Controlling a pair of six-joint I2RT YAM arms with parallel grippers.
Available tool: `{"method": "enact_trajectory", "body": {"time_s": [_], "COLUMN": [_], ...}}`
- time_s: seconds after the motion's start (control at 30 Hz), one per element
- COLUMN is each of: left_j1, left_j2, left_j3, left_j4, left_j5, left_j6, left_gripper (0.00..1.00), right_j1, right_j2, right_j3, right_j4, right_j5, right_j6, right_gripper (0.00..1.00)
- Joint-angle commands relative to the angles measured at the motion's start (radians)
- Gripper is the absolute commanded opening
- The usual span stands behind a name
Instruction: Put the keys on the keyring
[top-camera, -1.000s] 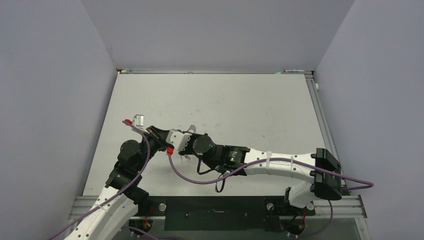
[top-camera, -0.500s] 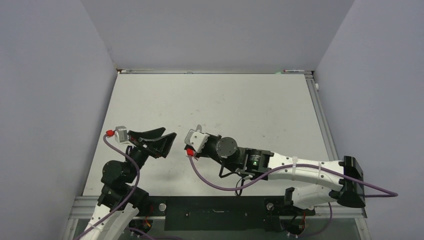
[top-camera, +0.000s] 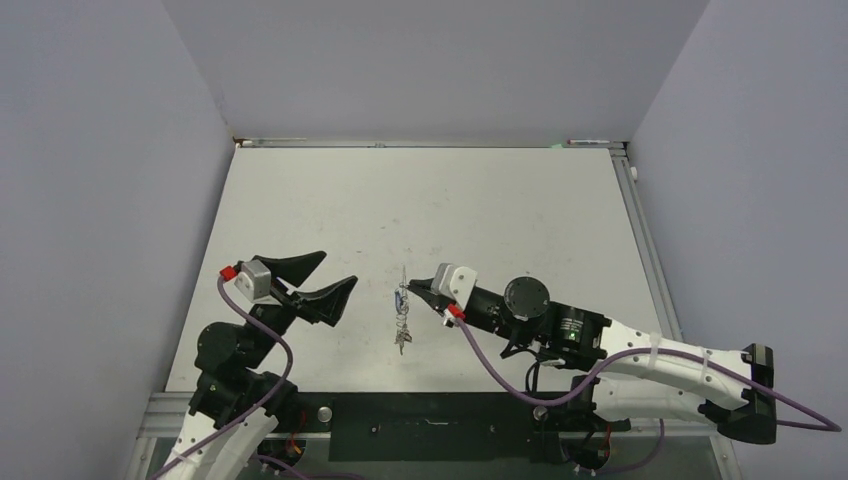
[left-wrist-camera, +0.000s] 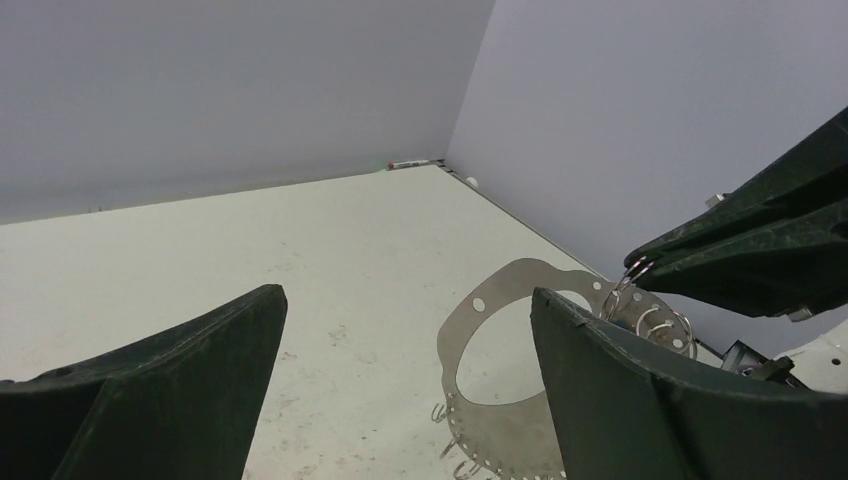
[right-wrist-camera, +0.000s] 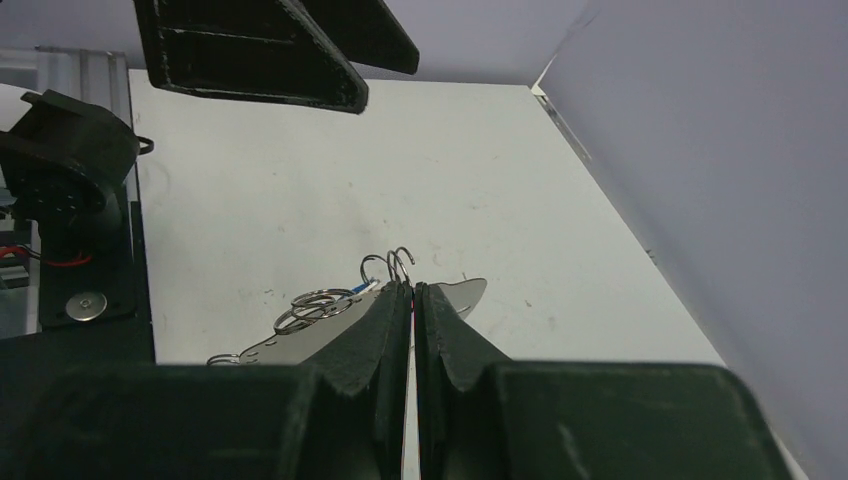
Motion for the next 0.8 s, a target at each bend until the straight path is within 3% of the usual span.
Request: {"method": "enact_trajectory", "body": {"time_s": [0.0,0.07,0.17,0.23,0.33,0.47,0.6,0.77], "left_j1": [-0.001,-0.01,-0.02,-0.04,-0.059,-0.083,-0.109,-0.181], "left_j2": [-0.01,-0.043,-0.076,-0.09,-0.089,-0.039,0.012,0.03], "left_j3": [0.03,0.005,-0.026,-0.04,-0.055,-0.051,-0.062,-0.05], "left_j4": [0.042,0.072,0.1,0.116,0.127,0.127,0.195,0.164], "left_j5": [0.031,0.019,-0.01,0.008,0.05,0.181,0.359,0.401], "left_j6": [0.068,0.037,-0.006,-0.003,0.017,0.105,0.101,0.188], "left_gripper": [0.89,0.82,0.52,0.49,0.33,0.37,0.39,0.38], "right_j1": [-0.095,-0.122,-0.128,-0.127,-0.128,-0.13,-0.135,-0.136], "right_j2": [-0.068,-0.087,-0.097,-0.091,-0.098,-0.105,-0.082,-0.061], "right_j3": [-0.057,-0.082,-0.102,-0.104,-0.115,-0.129,-0.132,-0.144], "right_j4": [0.13,0.164,0.197,0.204,0.229,0.263,0.284,0.326], "right_j5": [-0.179,-0.222,-0.242,-0.252,-0.265,-0.269,-0.316,-0.374], "right_j6": [0.114,0.147,0.171,0.183,0.207,0.234,0.254,0.288], "right_gripper": [0.05,0.05,0.05,0.05,0.05,0.05,0.05,0.05]}}
